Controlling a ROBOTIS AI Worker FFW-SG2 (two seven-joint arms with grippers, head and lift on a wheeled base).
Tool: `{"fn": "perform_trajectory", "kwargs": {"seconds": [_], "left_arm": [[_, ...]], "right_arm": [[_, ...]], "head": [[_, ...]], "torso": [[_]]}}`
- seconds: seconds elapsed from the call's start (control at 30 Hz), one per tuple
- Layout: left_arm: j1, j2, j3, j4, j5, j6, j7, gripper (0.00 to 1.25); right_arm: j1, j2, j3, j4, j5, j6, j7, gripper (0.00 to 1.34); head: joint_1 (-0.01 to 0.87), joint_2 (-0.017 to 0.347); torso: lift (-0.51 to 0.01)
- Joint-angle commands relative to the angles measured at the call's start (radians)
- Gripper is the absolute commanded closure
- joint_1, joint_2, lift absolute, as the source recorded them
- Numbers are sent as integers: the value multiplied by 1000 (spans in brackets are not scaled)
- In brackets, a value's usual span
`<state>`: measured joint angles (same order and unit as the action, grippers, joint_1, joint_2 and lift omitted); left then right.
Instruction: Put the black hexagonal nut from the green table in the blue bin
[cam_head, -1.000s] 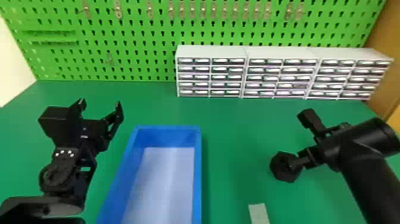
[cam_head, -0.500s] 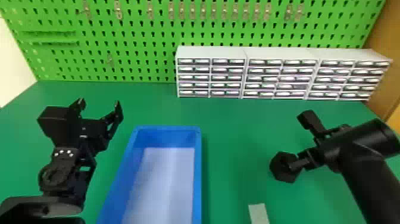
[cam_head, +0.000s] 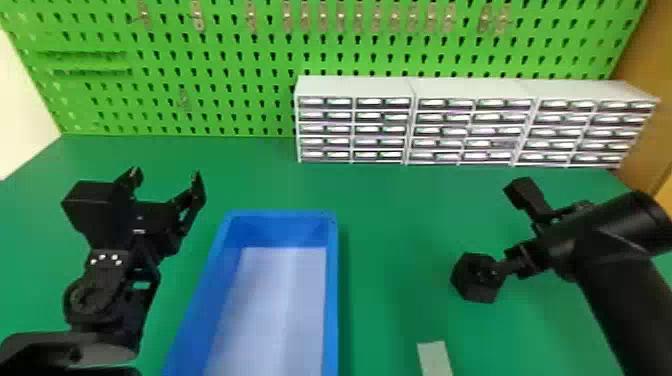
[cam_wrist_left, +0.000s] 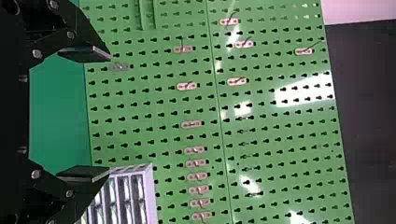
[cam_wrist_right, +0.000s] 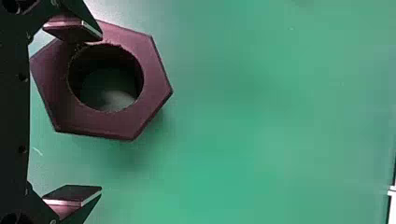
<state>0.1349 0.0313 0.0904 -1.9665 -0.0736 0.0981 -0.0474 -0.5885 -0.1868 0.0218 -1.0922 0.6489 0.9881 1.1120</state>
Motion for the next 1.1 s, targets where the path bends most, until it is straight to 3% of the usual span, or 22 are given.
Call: {"fn": "perform_trajectory", "kwargs": {"seconds": [0.0,0.47,1.07], "left_arm": [[0,2,0,0,0,0,0,397],[-15,6,-15,11,0,0,0,397],[-23,6,-24,23,9,-12,0,397]], "right_arm": [[-10,-2,3,-2,5,3,-1,144],[-27,-10,3,6,12,0,-7,142],[-42,7,-6,60,-63,-54,-109,142]], "head": [[657,57],[657,57],[657,57]], "torso": [[-95],[-95],[-95]]}}
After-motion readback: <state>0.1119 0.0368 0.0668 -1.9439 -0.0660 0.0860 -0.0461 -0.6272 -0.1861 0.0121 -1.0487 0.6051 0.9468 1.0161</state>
